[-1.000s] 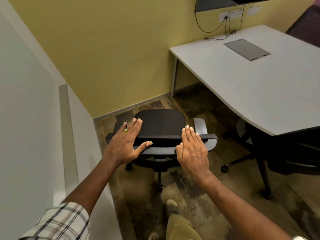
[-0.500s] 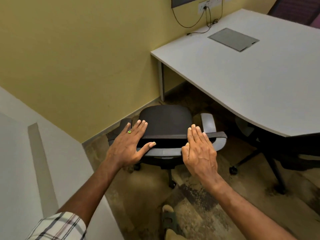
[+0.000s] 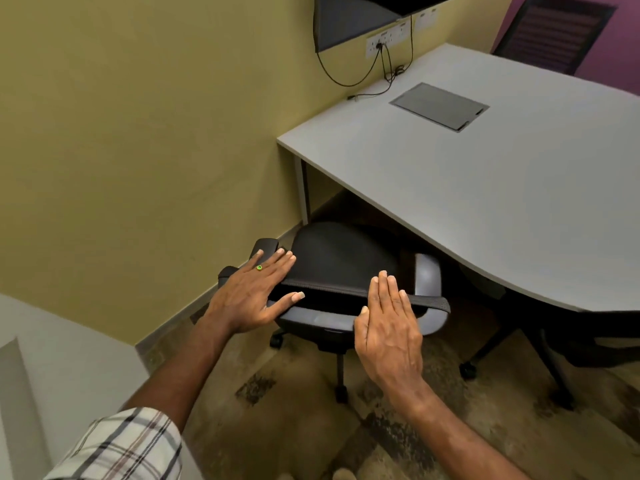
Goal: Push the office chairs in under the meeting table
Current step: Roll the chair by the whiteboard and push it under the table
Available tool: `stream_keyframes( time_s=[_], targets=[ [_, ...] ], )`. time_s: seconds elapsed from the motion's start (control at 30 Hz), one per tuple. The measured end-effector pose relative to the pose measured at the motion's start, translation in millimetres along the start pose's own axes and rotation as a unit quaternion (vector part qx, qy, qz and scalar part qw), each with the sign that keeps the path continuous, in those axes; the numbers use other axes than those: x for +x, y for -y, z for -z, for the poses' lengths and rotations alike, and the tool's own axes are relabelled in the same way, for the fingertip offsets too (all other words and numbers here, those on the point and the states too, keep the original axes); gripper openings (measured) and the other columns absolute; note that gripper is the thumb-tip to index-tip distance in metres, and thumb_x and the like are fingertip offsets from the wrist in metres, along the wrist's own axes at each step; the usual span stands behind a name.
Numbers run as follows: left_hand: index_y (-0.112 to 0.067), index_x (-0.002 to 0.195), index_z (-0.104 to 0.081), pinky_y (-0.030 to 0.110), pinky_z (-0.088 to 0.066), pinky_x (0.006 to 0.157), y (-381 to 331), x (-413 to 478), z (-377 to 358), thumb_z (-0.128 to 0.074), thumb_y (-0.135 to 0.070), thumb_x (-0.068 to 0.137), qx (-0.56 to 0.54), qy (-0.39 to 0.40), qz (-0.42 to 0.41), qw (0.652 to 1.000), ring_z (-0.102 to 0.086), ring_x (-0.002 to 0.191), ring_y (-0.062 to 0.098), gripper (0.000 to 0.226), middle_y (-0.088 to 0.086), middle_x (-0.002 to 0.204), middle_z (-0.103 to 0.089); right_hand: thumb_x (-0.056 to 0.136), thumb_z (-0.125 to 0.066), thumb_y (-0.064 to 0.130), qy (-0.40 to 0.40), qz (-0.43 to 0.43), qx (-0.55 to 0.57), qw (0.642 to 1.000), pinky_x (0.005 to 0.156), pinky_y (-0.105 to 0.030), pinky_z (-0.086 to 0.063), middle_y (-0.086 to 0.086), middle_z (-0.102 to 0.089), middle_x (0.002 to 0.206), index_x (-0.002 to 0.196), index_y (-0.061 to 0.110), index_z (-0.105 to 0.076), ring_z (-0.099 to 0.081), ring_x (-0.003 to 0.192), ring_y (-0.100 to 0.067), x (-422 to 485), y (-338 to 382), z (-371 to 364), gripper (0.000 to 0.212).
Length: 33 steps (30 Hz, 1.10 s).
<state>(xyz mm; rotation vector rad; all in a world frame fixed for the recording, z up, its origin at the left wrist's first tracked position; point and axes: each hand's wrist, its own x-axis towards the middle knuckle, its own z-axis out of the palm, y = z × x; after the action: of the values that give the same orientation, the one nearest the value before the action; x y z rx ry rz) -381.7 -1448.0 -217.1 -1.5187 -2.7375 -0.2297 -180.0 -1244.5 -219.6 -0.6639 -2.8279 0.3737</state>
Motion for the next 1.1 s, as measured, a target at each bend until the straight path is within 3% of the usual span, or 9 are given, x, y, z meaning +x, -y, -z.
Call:
stream_keyframes(
  time_s=[0.37,0.57,0.8,1.0,1.1],
  targets=[
    [-0.019,0.166,-0.018,0.038,-0.003,0.133,90,131,2,-0.020,-0.075,0.104,-0.017,0.016,-0.114,0.993,0.000,0.160,0.002,0.084,-0.005,0.172,-0.019,0.102,-0.015,0.037,-0.041,-0.091,-0.034,0.994,0.127,-0.042,-0.019,-0.013,-0.024,0.164,0.154,0.003,-0.030,-0.022,0.155,-0.024,97,25,-25,0.064],
    [-0.017,0.166,-0.020,0.035,0.004,0.131,128,210,5,-0.016,-0.079,0.101,-0.026,0.023,-0.166,0.985,-0.002,0.160,0.005,0.089,-0.003,0.172,-0.022,0.098,-0.003,0.043,-0.020,-0.142,-0.050,0.988,0.130,-0.039,-0.009,-0.008,-0.012,0.169,0.158,0.007,-0.018,-0.006,0.157,-0.017,154,14,-31,0.072],
    [-0.017,0.166,-0.019,0.036,0.008,0.131,155,302,1,-0.015,-0.081,0.100,-0.033,0.045,-0.208,0.976,-0.001,0.160,0.005,0.092,-0.003,0.172,-0.022,0.103,-0.029,0.028,-0.081,-0.168,-0.103,0.977,0.121,-0.045,-0.035,-0.019,-0.046,0.154,0.145,-0.003,-0.048,-0.043,0.146,-0.028,219,7,-42,0.056],
    [-0.020,0.166,-0.020,0.039,0.001,0.132,170,378,-11,-0.015,-0.081,0.099,-0.027,0.043,-0.231,0.972,-0.001,0.159,0.004,0.091,-0.004,0.170,-0.027,0.104,-0.031,0.027,-0.088,-0.180,-0.121,0.972,0.121,-0.043,-0.037,-0.020,-0.052,0.150,0.143,-0.004,-0.052,-0.047,0.143,-0.029,276,-10,-52,0.054],
    [-0.021,0.166,-0.021,0.034,0.006,0.131,177,408,-13,-0.016,-0.081,0.099,-0.020,0.048,-0.239,0.970,0.000,0.159,0.001,0.090,-0.005,0.171,-0.026,0.104,-0.026,0.030,-0.072,-0.194,-0.103,0.973,0.121,-0.045,-0.037,-0.019,-0.050,0.151,0.144,-0.003,-0.050,-0.046,0.144,-0.029,301,-16,-51,0.058]
  ],
)
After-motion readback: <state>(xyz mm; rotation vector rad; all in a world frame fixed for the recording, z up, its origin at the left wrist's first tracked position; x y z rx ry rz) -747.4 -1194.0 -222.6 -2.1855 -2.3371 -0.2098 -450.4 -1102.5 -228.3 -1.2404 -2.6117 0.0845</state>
